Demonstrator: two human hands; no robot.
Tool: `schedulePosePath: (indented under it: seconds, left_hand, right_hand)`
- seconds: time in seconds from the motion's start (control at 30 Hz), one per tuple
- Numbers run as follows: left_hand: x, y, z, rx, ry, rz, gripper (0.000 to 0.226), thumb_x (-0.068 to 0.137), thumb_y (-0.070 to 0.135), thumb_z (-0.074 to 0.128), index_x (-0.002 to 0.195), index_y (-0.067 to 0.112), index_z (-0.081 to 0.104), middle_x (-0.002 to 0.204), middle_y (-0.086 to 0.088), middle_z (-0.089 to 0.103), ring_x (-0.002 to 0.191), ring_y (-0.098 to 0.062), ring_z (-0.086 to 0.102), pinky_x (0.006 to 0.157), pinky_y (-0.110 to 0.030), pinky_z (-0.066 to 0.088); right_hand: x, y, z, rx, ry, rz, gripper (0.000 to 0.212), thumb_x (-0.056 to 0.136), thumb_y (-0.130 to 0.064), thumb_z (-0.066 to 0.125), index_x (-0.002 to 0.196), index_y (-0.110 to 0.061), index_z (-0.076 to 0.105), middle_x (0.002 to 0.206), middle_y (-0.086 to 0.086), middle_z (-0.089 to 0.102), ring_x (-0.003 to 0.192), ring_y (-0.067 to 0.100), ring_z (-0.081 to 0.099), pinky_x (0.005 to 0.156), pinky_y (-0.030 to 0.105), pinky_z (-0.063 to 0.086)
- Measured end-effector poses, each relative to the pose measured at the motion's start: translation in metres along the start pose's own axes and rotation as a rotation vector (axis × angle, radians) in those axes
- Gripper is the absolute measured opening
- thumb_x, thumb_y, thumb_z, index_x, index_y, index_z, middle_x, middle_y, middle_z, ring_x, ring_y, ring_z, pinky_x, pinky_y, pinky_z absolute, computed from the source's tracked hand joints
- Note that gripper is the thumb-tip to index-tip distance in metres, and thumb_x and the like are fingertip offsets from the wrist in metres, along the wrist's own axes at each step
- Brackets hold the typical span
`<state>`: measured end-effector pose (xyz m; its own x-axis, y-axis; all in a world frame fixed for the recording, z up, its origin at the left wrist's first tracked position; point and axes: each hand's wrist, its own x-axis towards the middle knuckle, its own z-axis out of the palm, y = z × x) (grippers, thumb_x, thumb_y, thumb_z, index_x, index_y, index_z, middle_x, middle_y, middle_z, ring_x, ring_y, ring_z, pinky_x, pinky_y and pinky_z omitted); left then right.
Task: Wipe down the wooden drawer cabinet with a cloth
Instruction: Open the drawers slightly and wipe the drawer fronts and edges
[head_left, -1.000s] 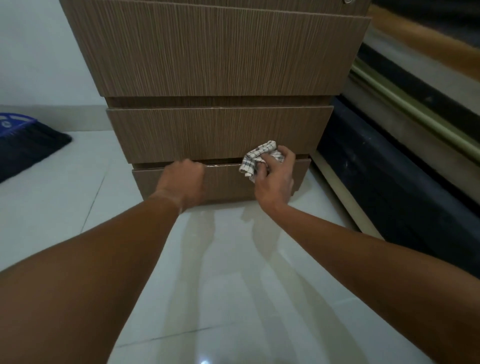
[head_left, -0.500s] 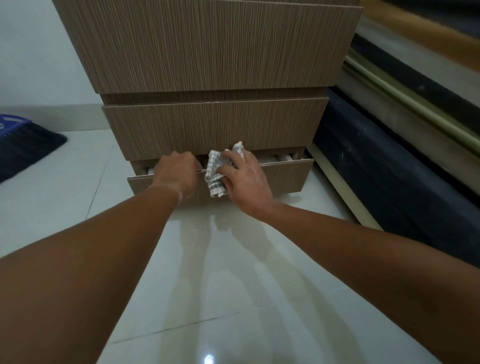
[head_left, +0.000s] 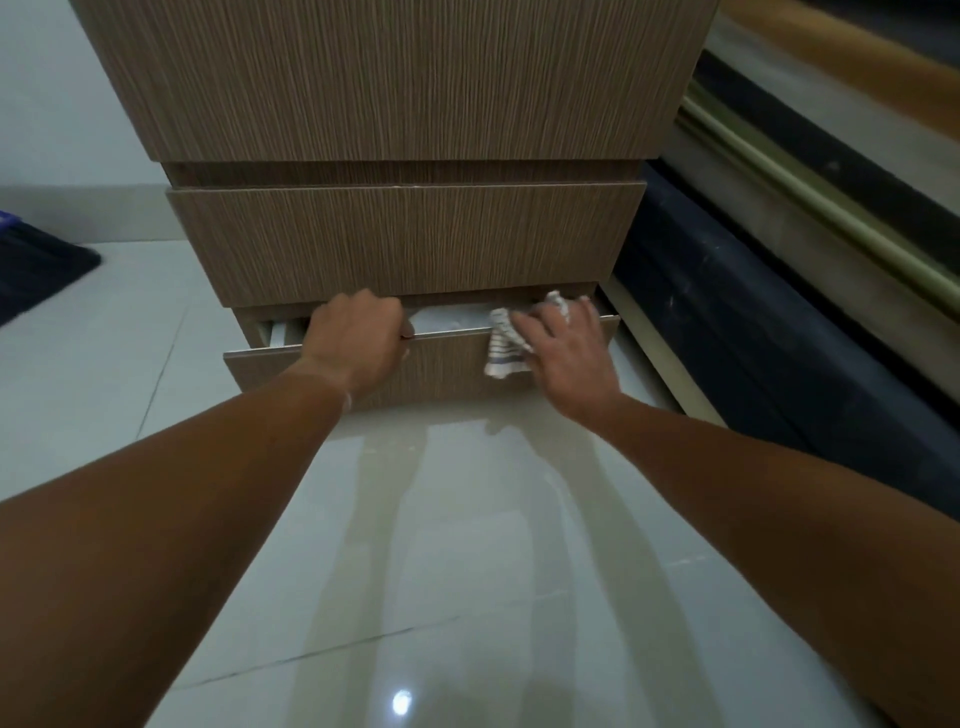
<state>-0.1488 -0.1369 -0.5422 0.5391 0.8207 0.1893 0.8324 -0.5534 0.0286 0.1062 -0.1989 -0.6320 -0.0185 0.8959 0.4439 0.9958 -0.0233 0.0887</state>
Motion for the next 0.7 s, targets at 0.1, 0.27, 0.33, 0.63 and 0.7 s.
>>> schedulePosePath:
  seconds: [0.1, 0.27, 0.33, 0.63, 0.7]
  left_hand:
    - [0.009, 0.005, 0.003, -0.042, 0.036, -0.009, 0.019, 0.094, 0.025, 0.066, 0.104, 0.02, 0.08, 0.097, -0.009, 0.077, 0.092, -0.033, 0.072, 0.077, -0.04, 0.057]
    - [0.02, 0.006, 0.006, -0.108, 0.036, 0.017, 0.014, 0.091, 0.02, 0.072, 0.101, 0.015, 0.081, 0.101, -0.01, 0.078, 0.095, -0.031, 0.072, 0.084, -0.042, 0.056]
    - [0.022, 0.003, 0.007, -0.116, 0.042, 0.026, 0.014, 0.09, 0.022, 0.073, 0.1, 0.016, 0.081, 0.102, -0.009, 0.078, 0.096, -0.029, 0.072, 0.084, -0.042, 0.055]
    - [0.022, 0.001, 0.009, -0.188, 0.047, -0.008, 0.012, 0.087, 0.02, 0.075, 0.096, 0.017, 0.082, 0.099, -0.007, 0.079, 0.095, -0.029, 0.073, 0.088, -0.042, 0.057]
    - [0.022, 0.001, 0.011, -0.206, 0.05, -0.015, 0.011, 0.087, 0.02, 0.075, 0.096, 0.017, 0.082, 0.099, -0.007, 0.079, 0.094, -0.029, 0.073, 0.088, -0.044, 0.058]
  right_hand:
    - [-0.014, 0.04, -0.002, 0.004, 0.014, 0.148, 0.04, 0.1, -0.034, 0.051, 0.138, -0.021, 0.05, 0.134, 0.012, 0.054, 0.124, 0.039, 0.048, 0.113, 0.058, 0.031]
    - [-0.024, 0.044, 0.006, 0.475, 0.101, 0.511, 0.038, 0.106, -0.033, 0.039, 0.139, -0.017, 0.05, 0.127, 0.011, 0.052, 0.111, 0.024, 0.053, 0.09, 0.035, 0.045]
    - [-0.018, 0.019, 0.013, 0.643, 0.245, 0.698, 0.038, 0.106, -0.03, 0.038, 0.141, -0.017, 0.049, 0.129, 0.01, 0.053, 0.11, 0.019, 0.053, 0.092, 0.037, 0.047]
    - [0.024, -0.047, 0.026, 1.242, 0.411, 1.554, 0.054, 0.103, -0.015, 0.032, 0.156, -0.004, 0.023, 0.16, 0.015, 0.029, 0.145, 0.032, 0.032, 0.121, 0.045, 0.028]
    - [0.021, -0.056, 0.025, 1.292, 0.287, 1.536, 0.052, 0.102, -0.015, 0.03, 0.151, 0.003, 0.026, 0.157, 0.021, 0.028, 0.144, 0.038, 0.03, 0.119, 0.048, 0.027]
